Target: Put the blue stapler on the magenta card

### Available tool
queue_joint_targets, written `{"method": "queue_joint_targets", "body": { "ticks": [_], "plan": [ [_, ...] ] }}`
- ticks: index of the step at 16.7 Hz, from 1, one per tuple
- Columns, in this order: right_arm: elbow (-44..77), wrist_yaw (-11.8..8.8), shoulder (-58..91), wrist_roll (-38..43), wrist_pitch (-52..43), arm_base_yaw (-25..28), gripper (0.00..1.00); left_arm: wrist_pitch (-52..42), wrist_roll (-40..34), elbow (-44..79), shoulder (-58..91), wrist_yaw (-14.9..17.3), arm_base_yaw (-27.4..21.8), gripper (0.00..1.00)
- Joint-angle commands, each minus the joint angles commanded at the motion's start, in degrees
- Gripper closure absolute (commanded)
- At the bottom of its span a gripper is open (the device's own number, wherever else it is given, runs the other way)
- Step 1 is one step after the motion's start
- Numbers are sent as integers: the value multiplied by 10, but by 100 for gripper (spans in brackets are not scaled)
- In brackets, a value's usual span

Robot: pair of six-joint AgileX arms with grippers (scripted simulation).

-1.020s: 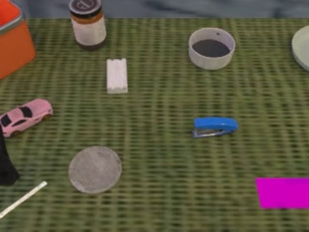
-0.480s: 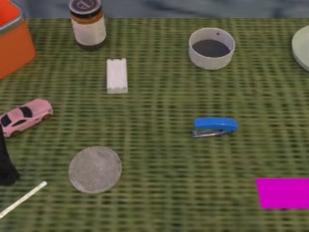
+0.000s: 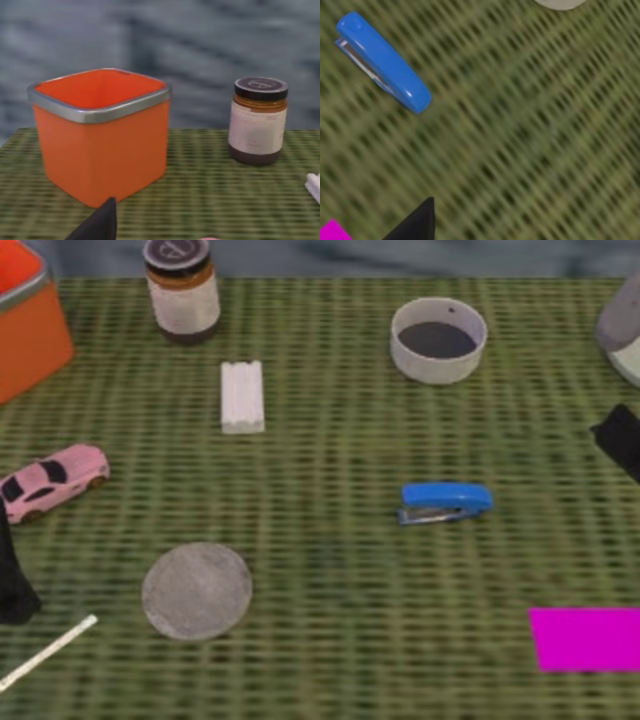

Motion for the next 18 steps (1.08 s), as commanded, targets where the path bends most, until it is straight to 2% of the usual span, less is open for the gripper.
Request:
{"method": "queue_joint_targets", "body": {
  "ticks": [5, 10, 14, 18],
  "plan": [
    [266, -1, 302, -142, -183, 70, 0, 0, 0, 0, 0, 0, 0, 0],
    [467, -4, 498, -246, -310, 122, 0, 0, 0, 0, 0, 0, 0, 0],
    [547, -5, 574, -287, -354, 143, 0, 0, 0, 0, 0, 0, 0, 0],
    [552, -5, 579, -290, -357, 144, 0, 0, 0, 0, 0, 0, 0, 0]
  ]
}}
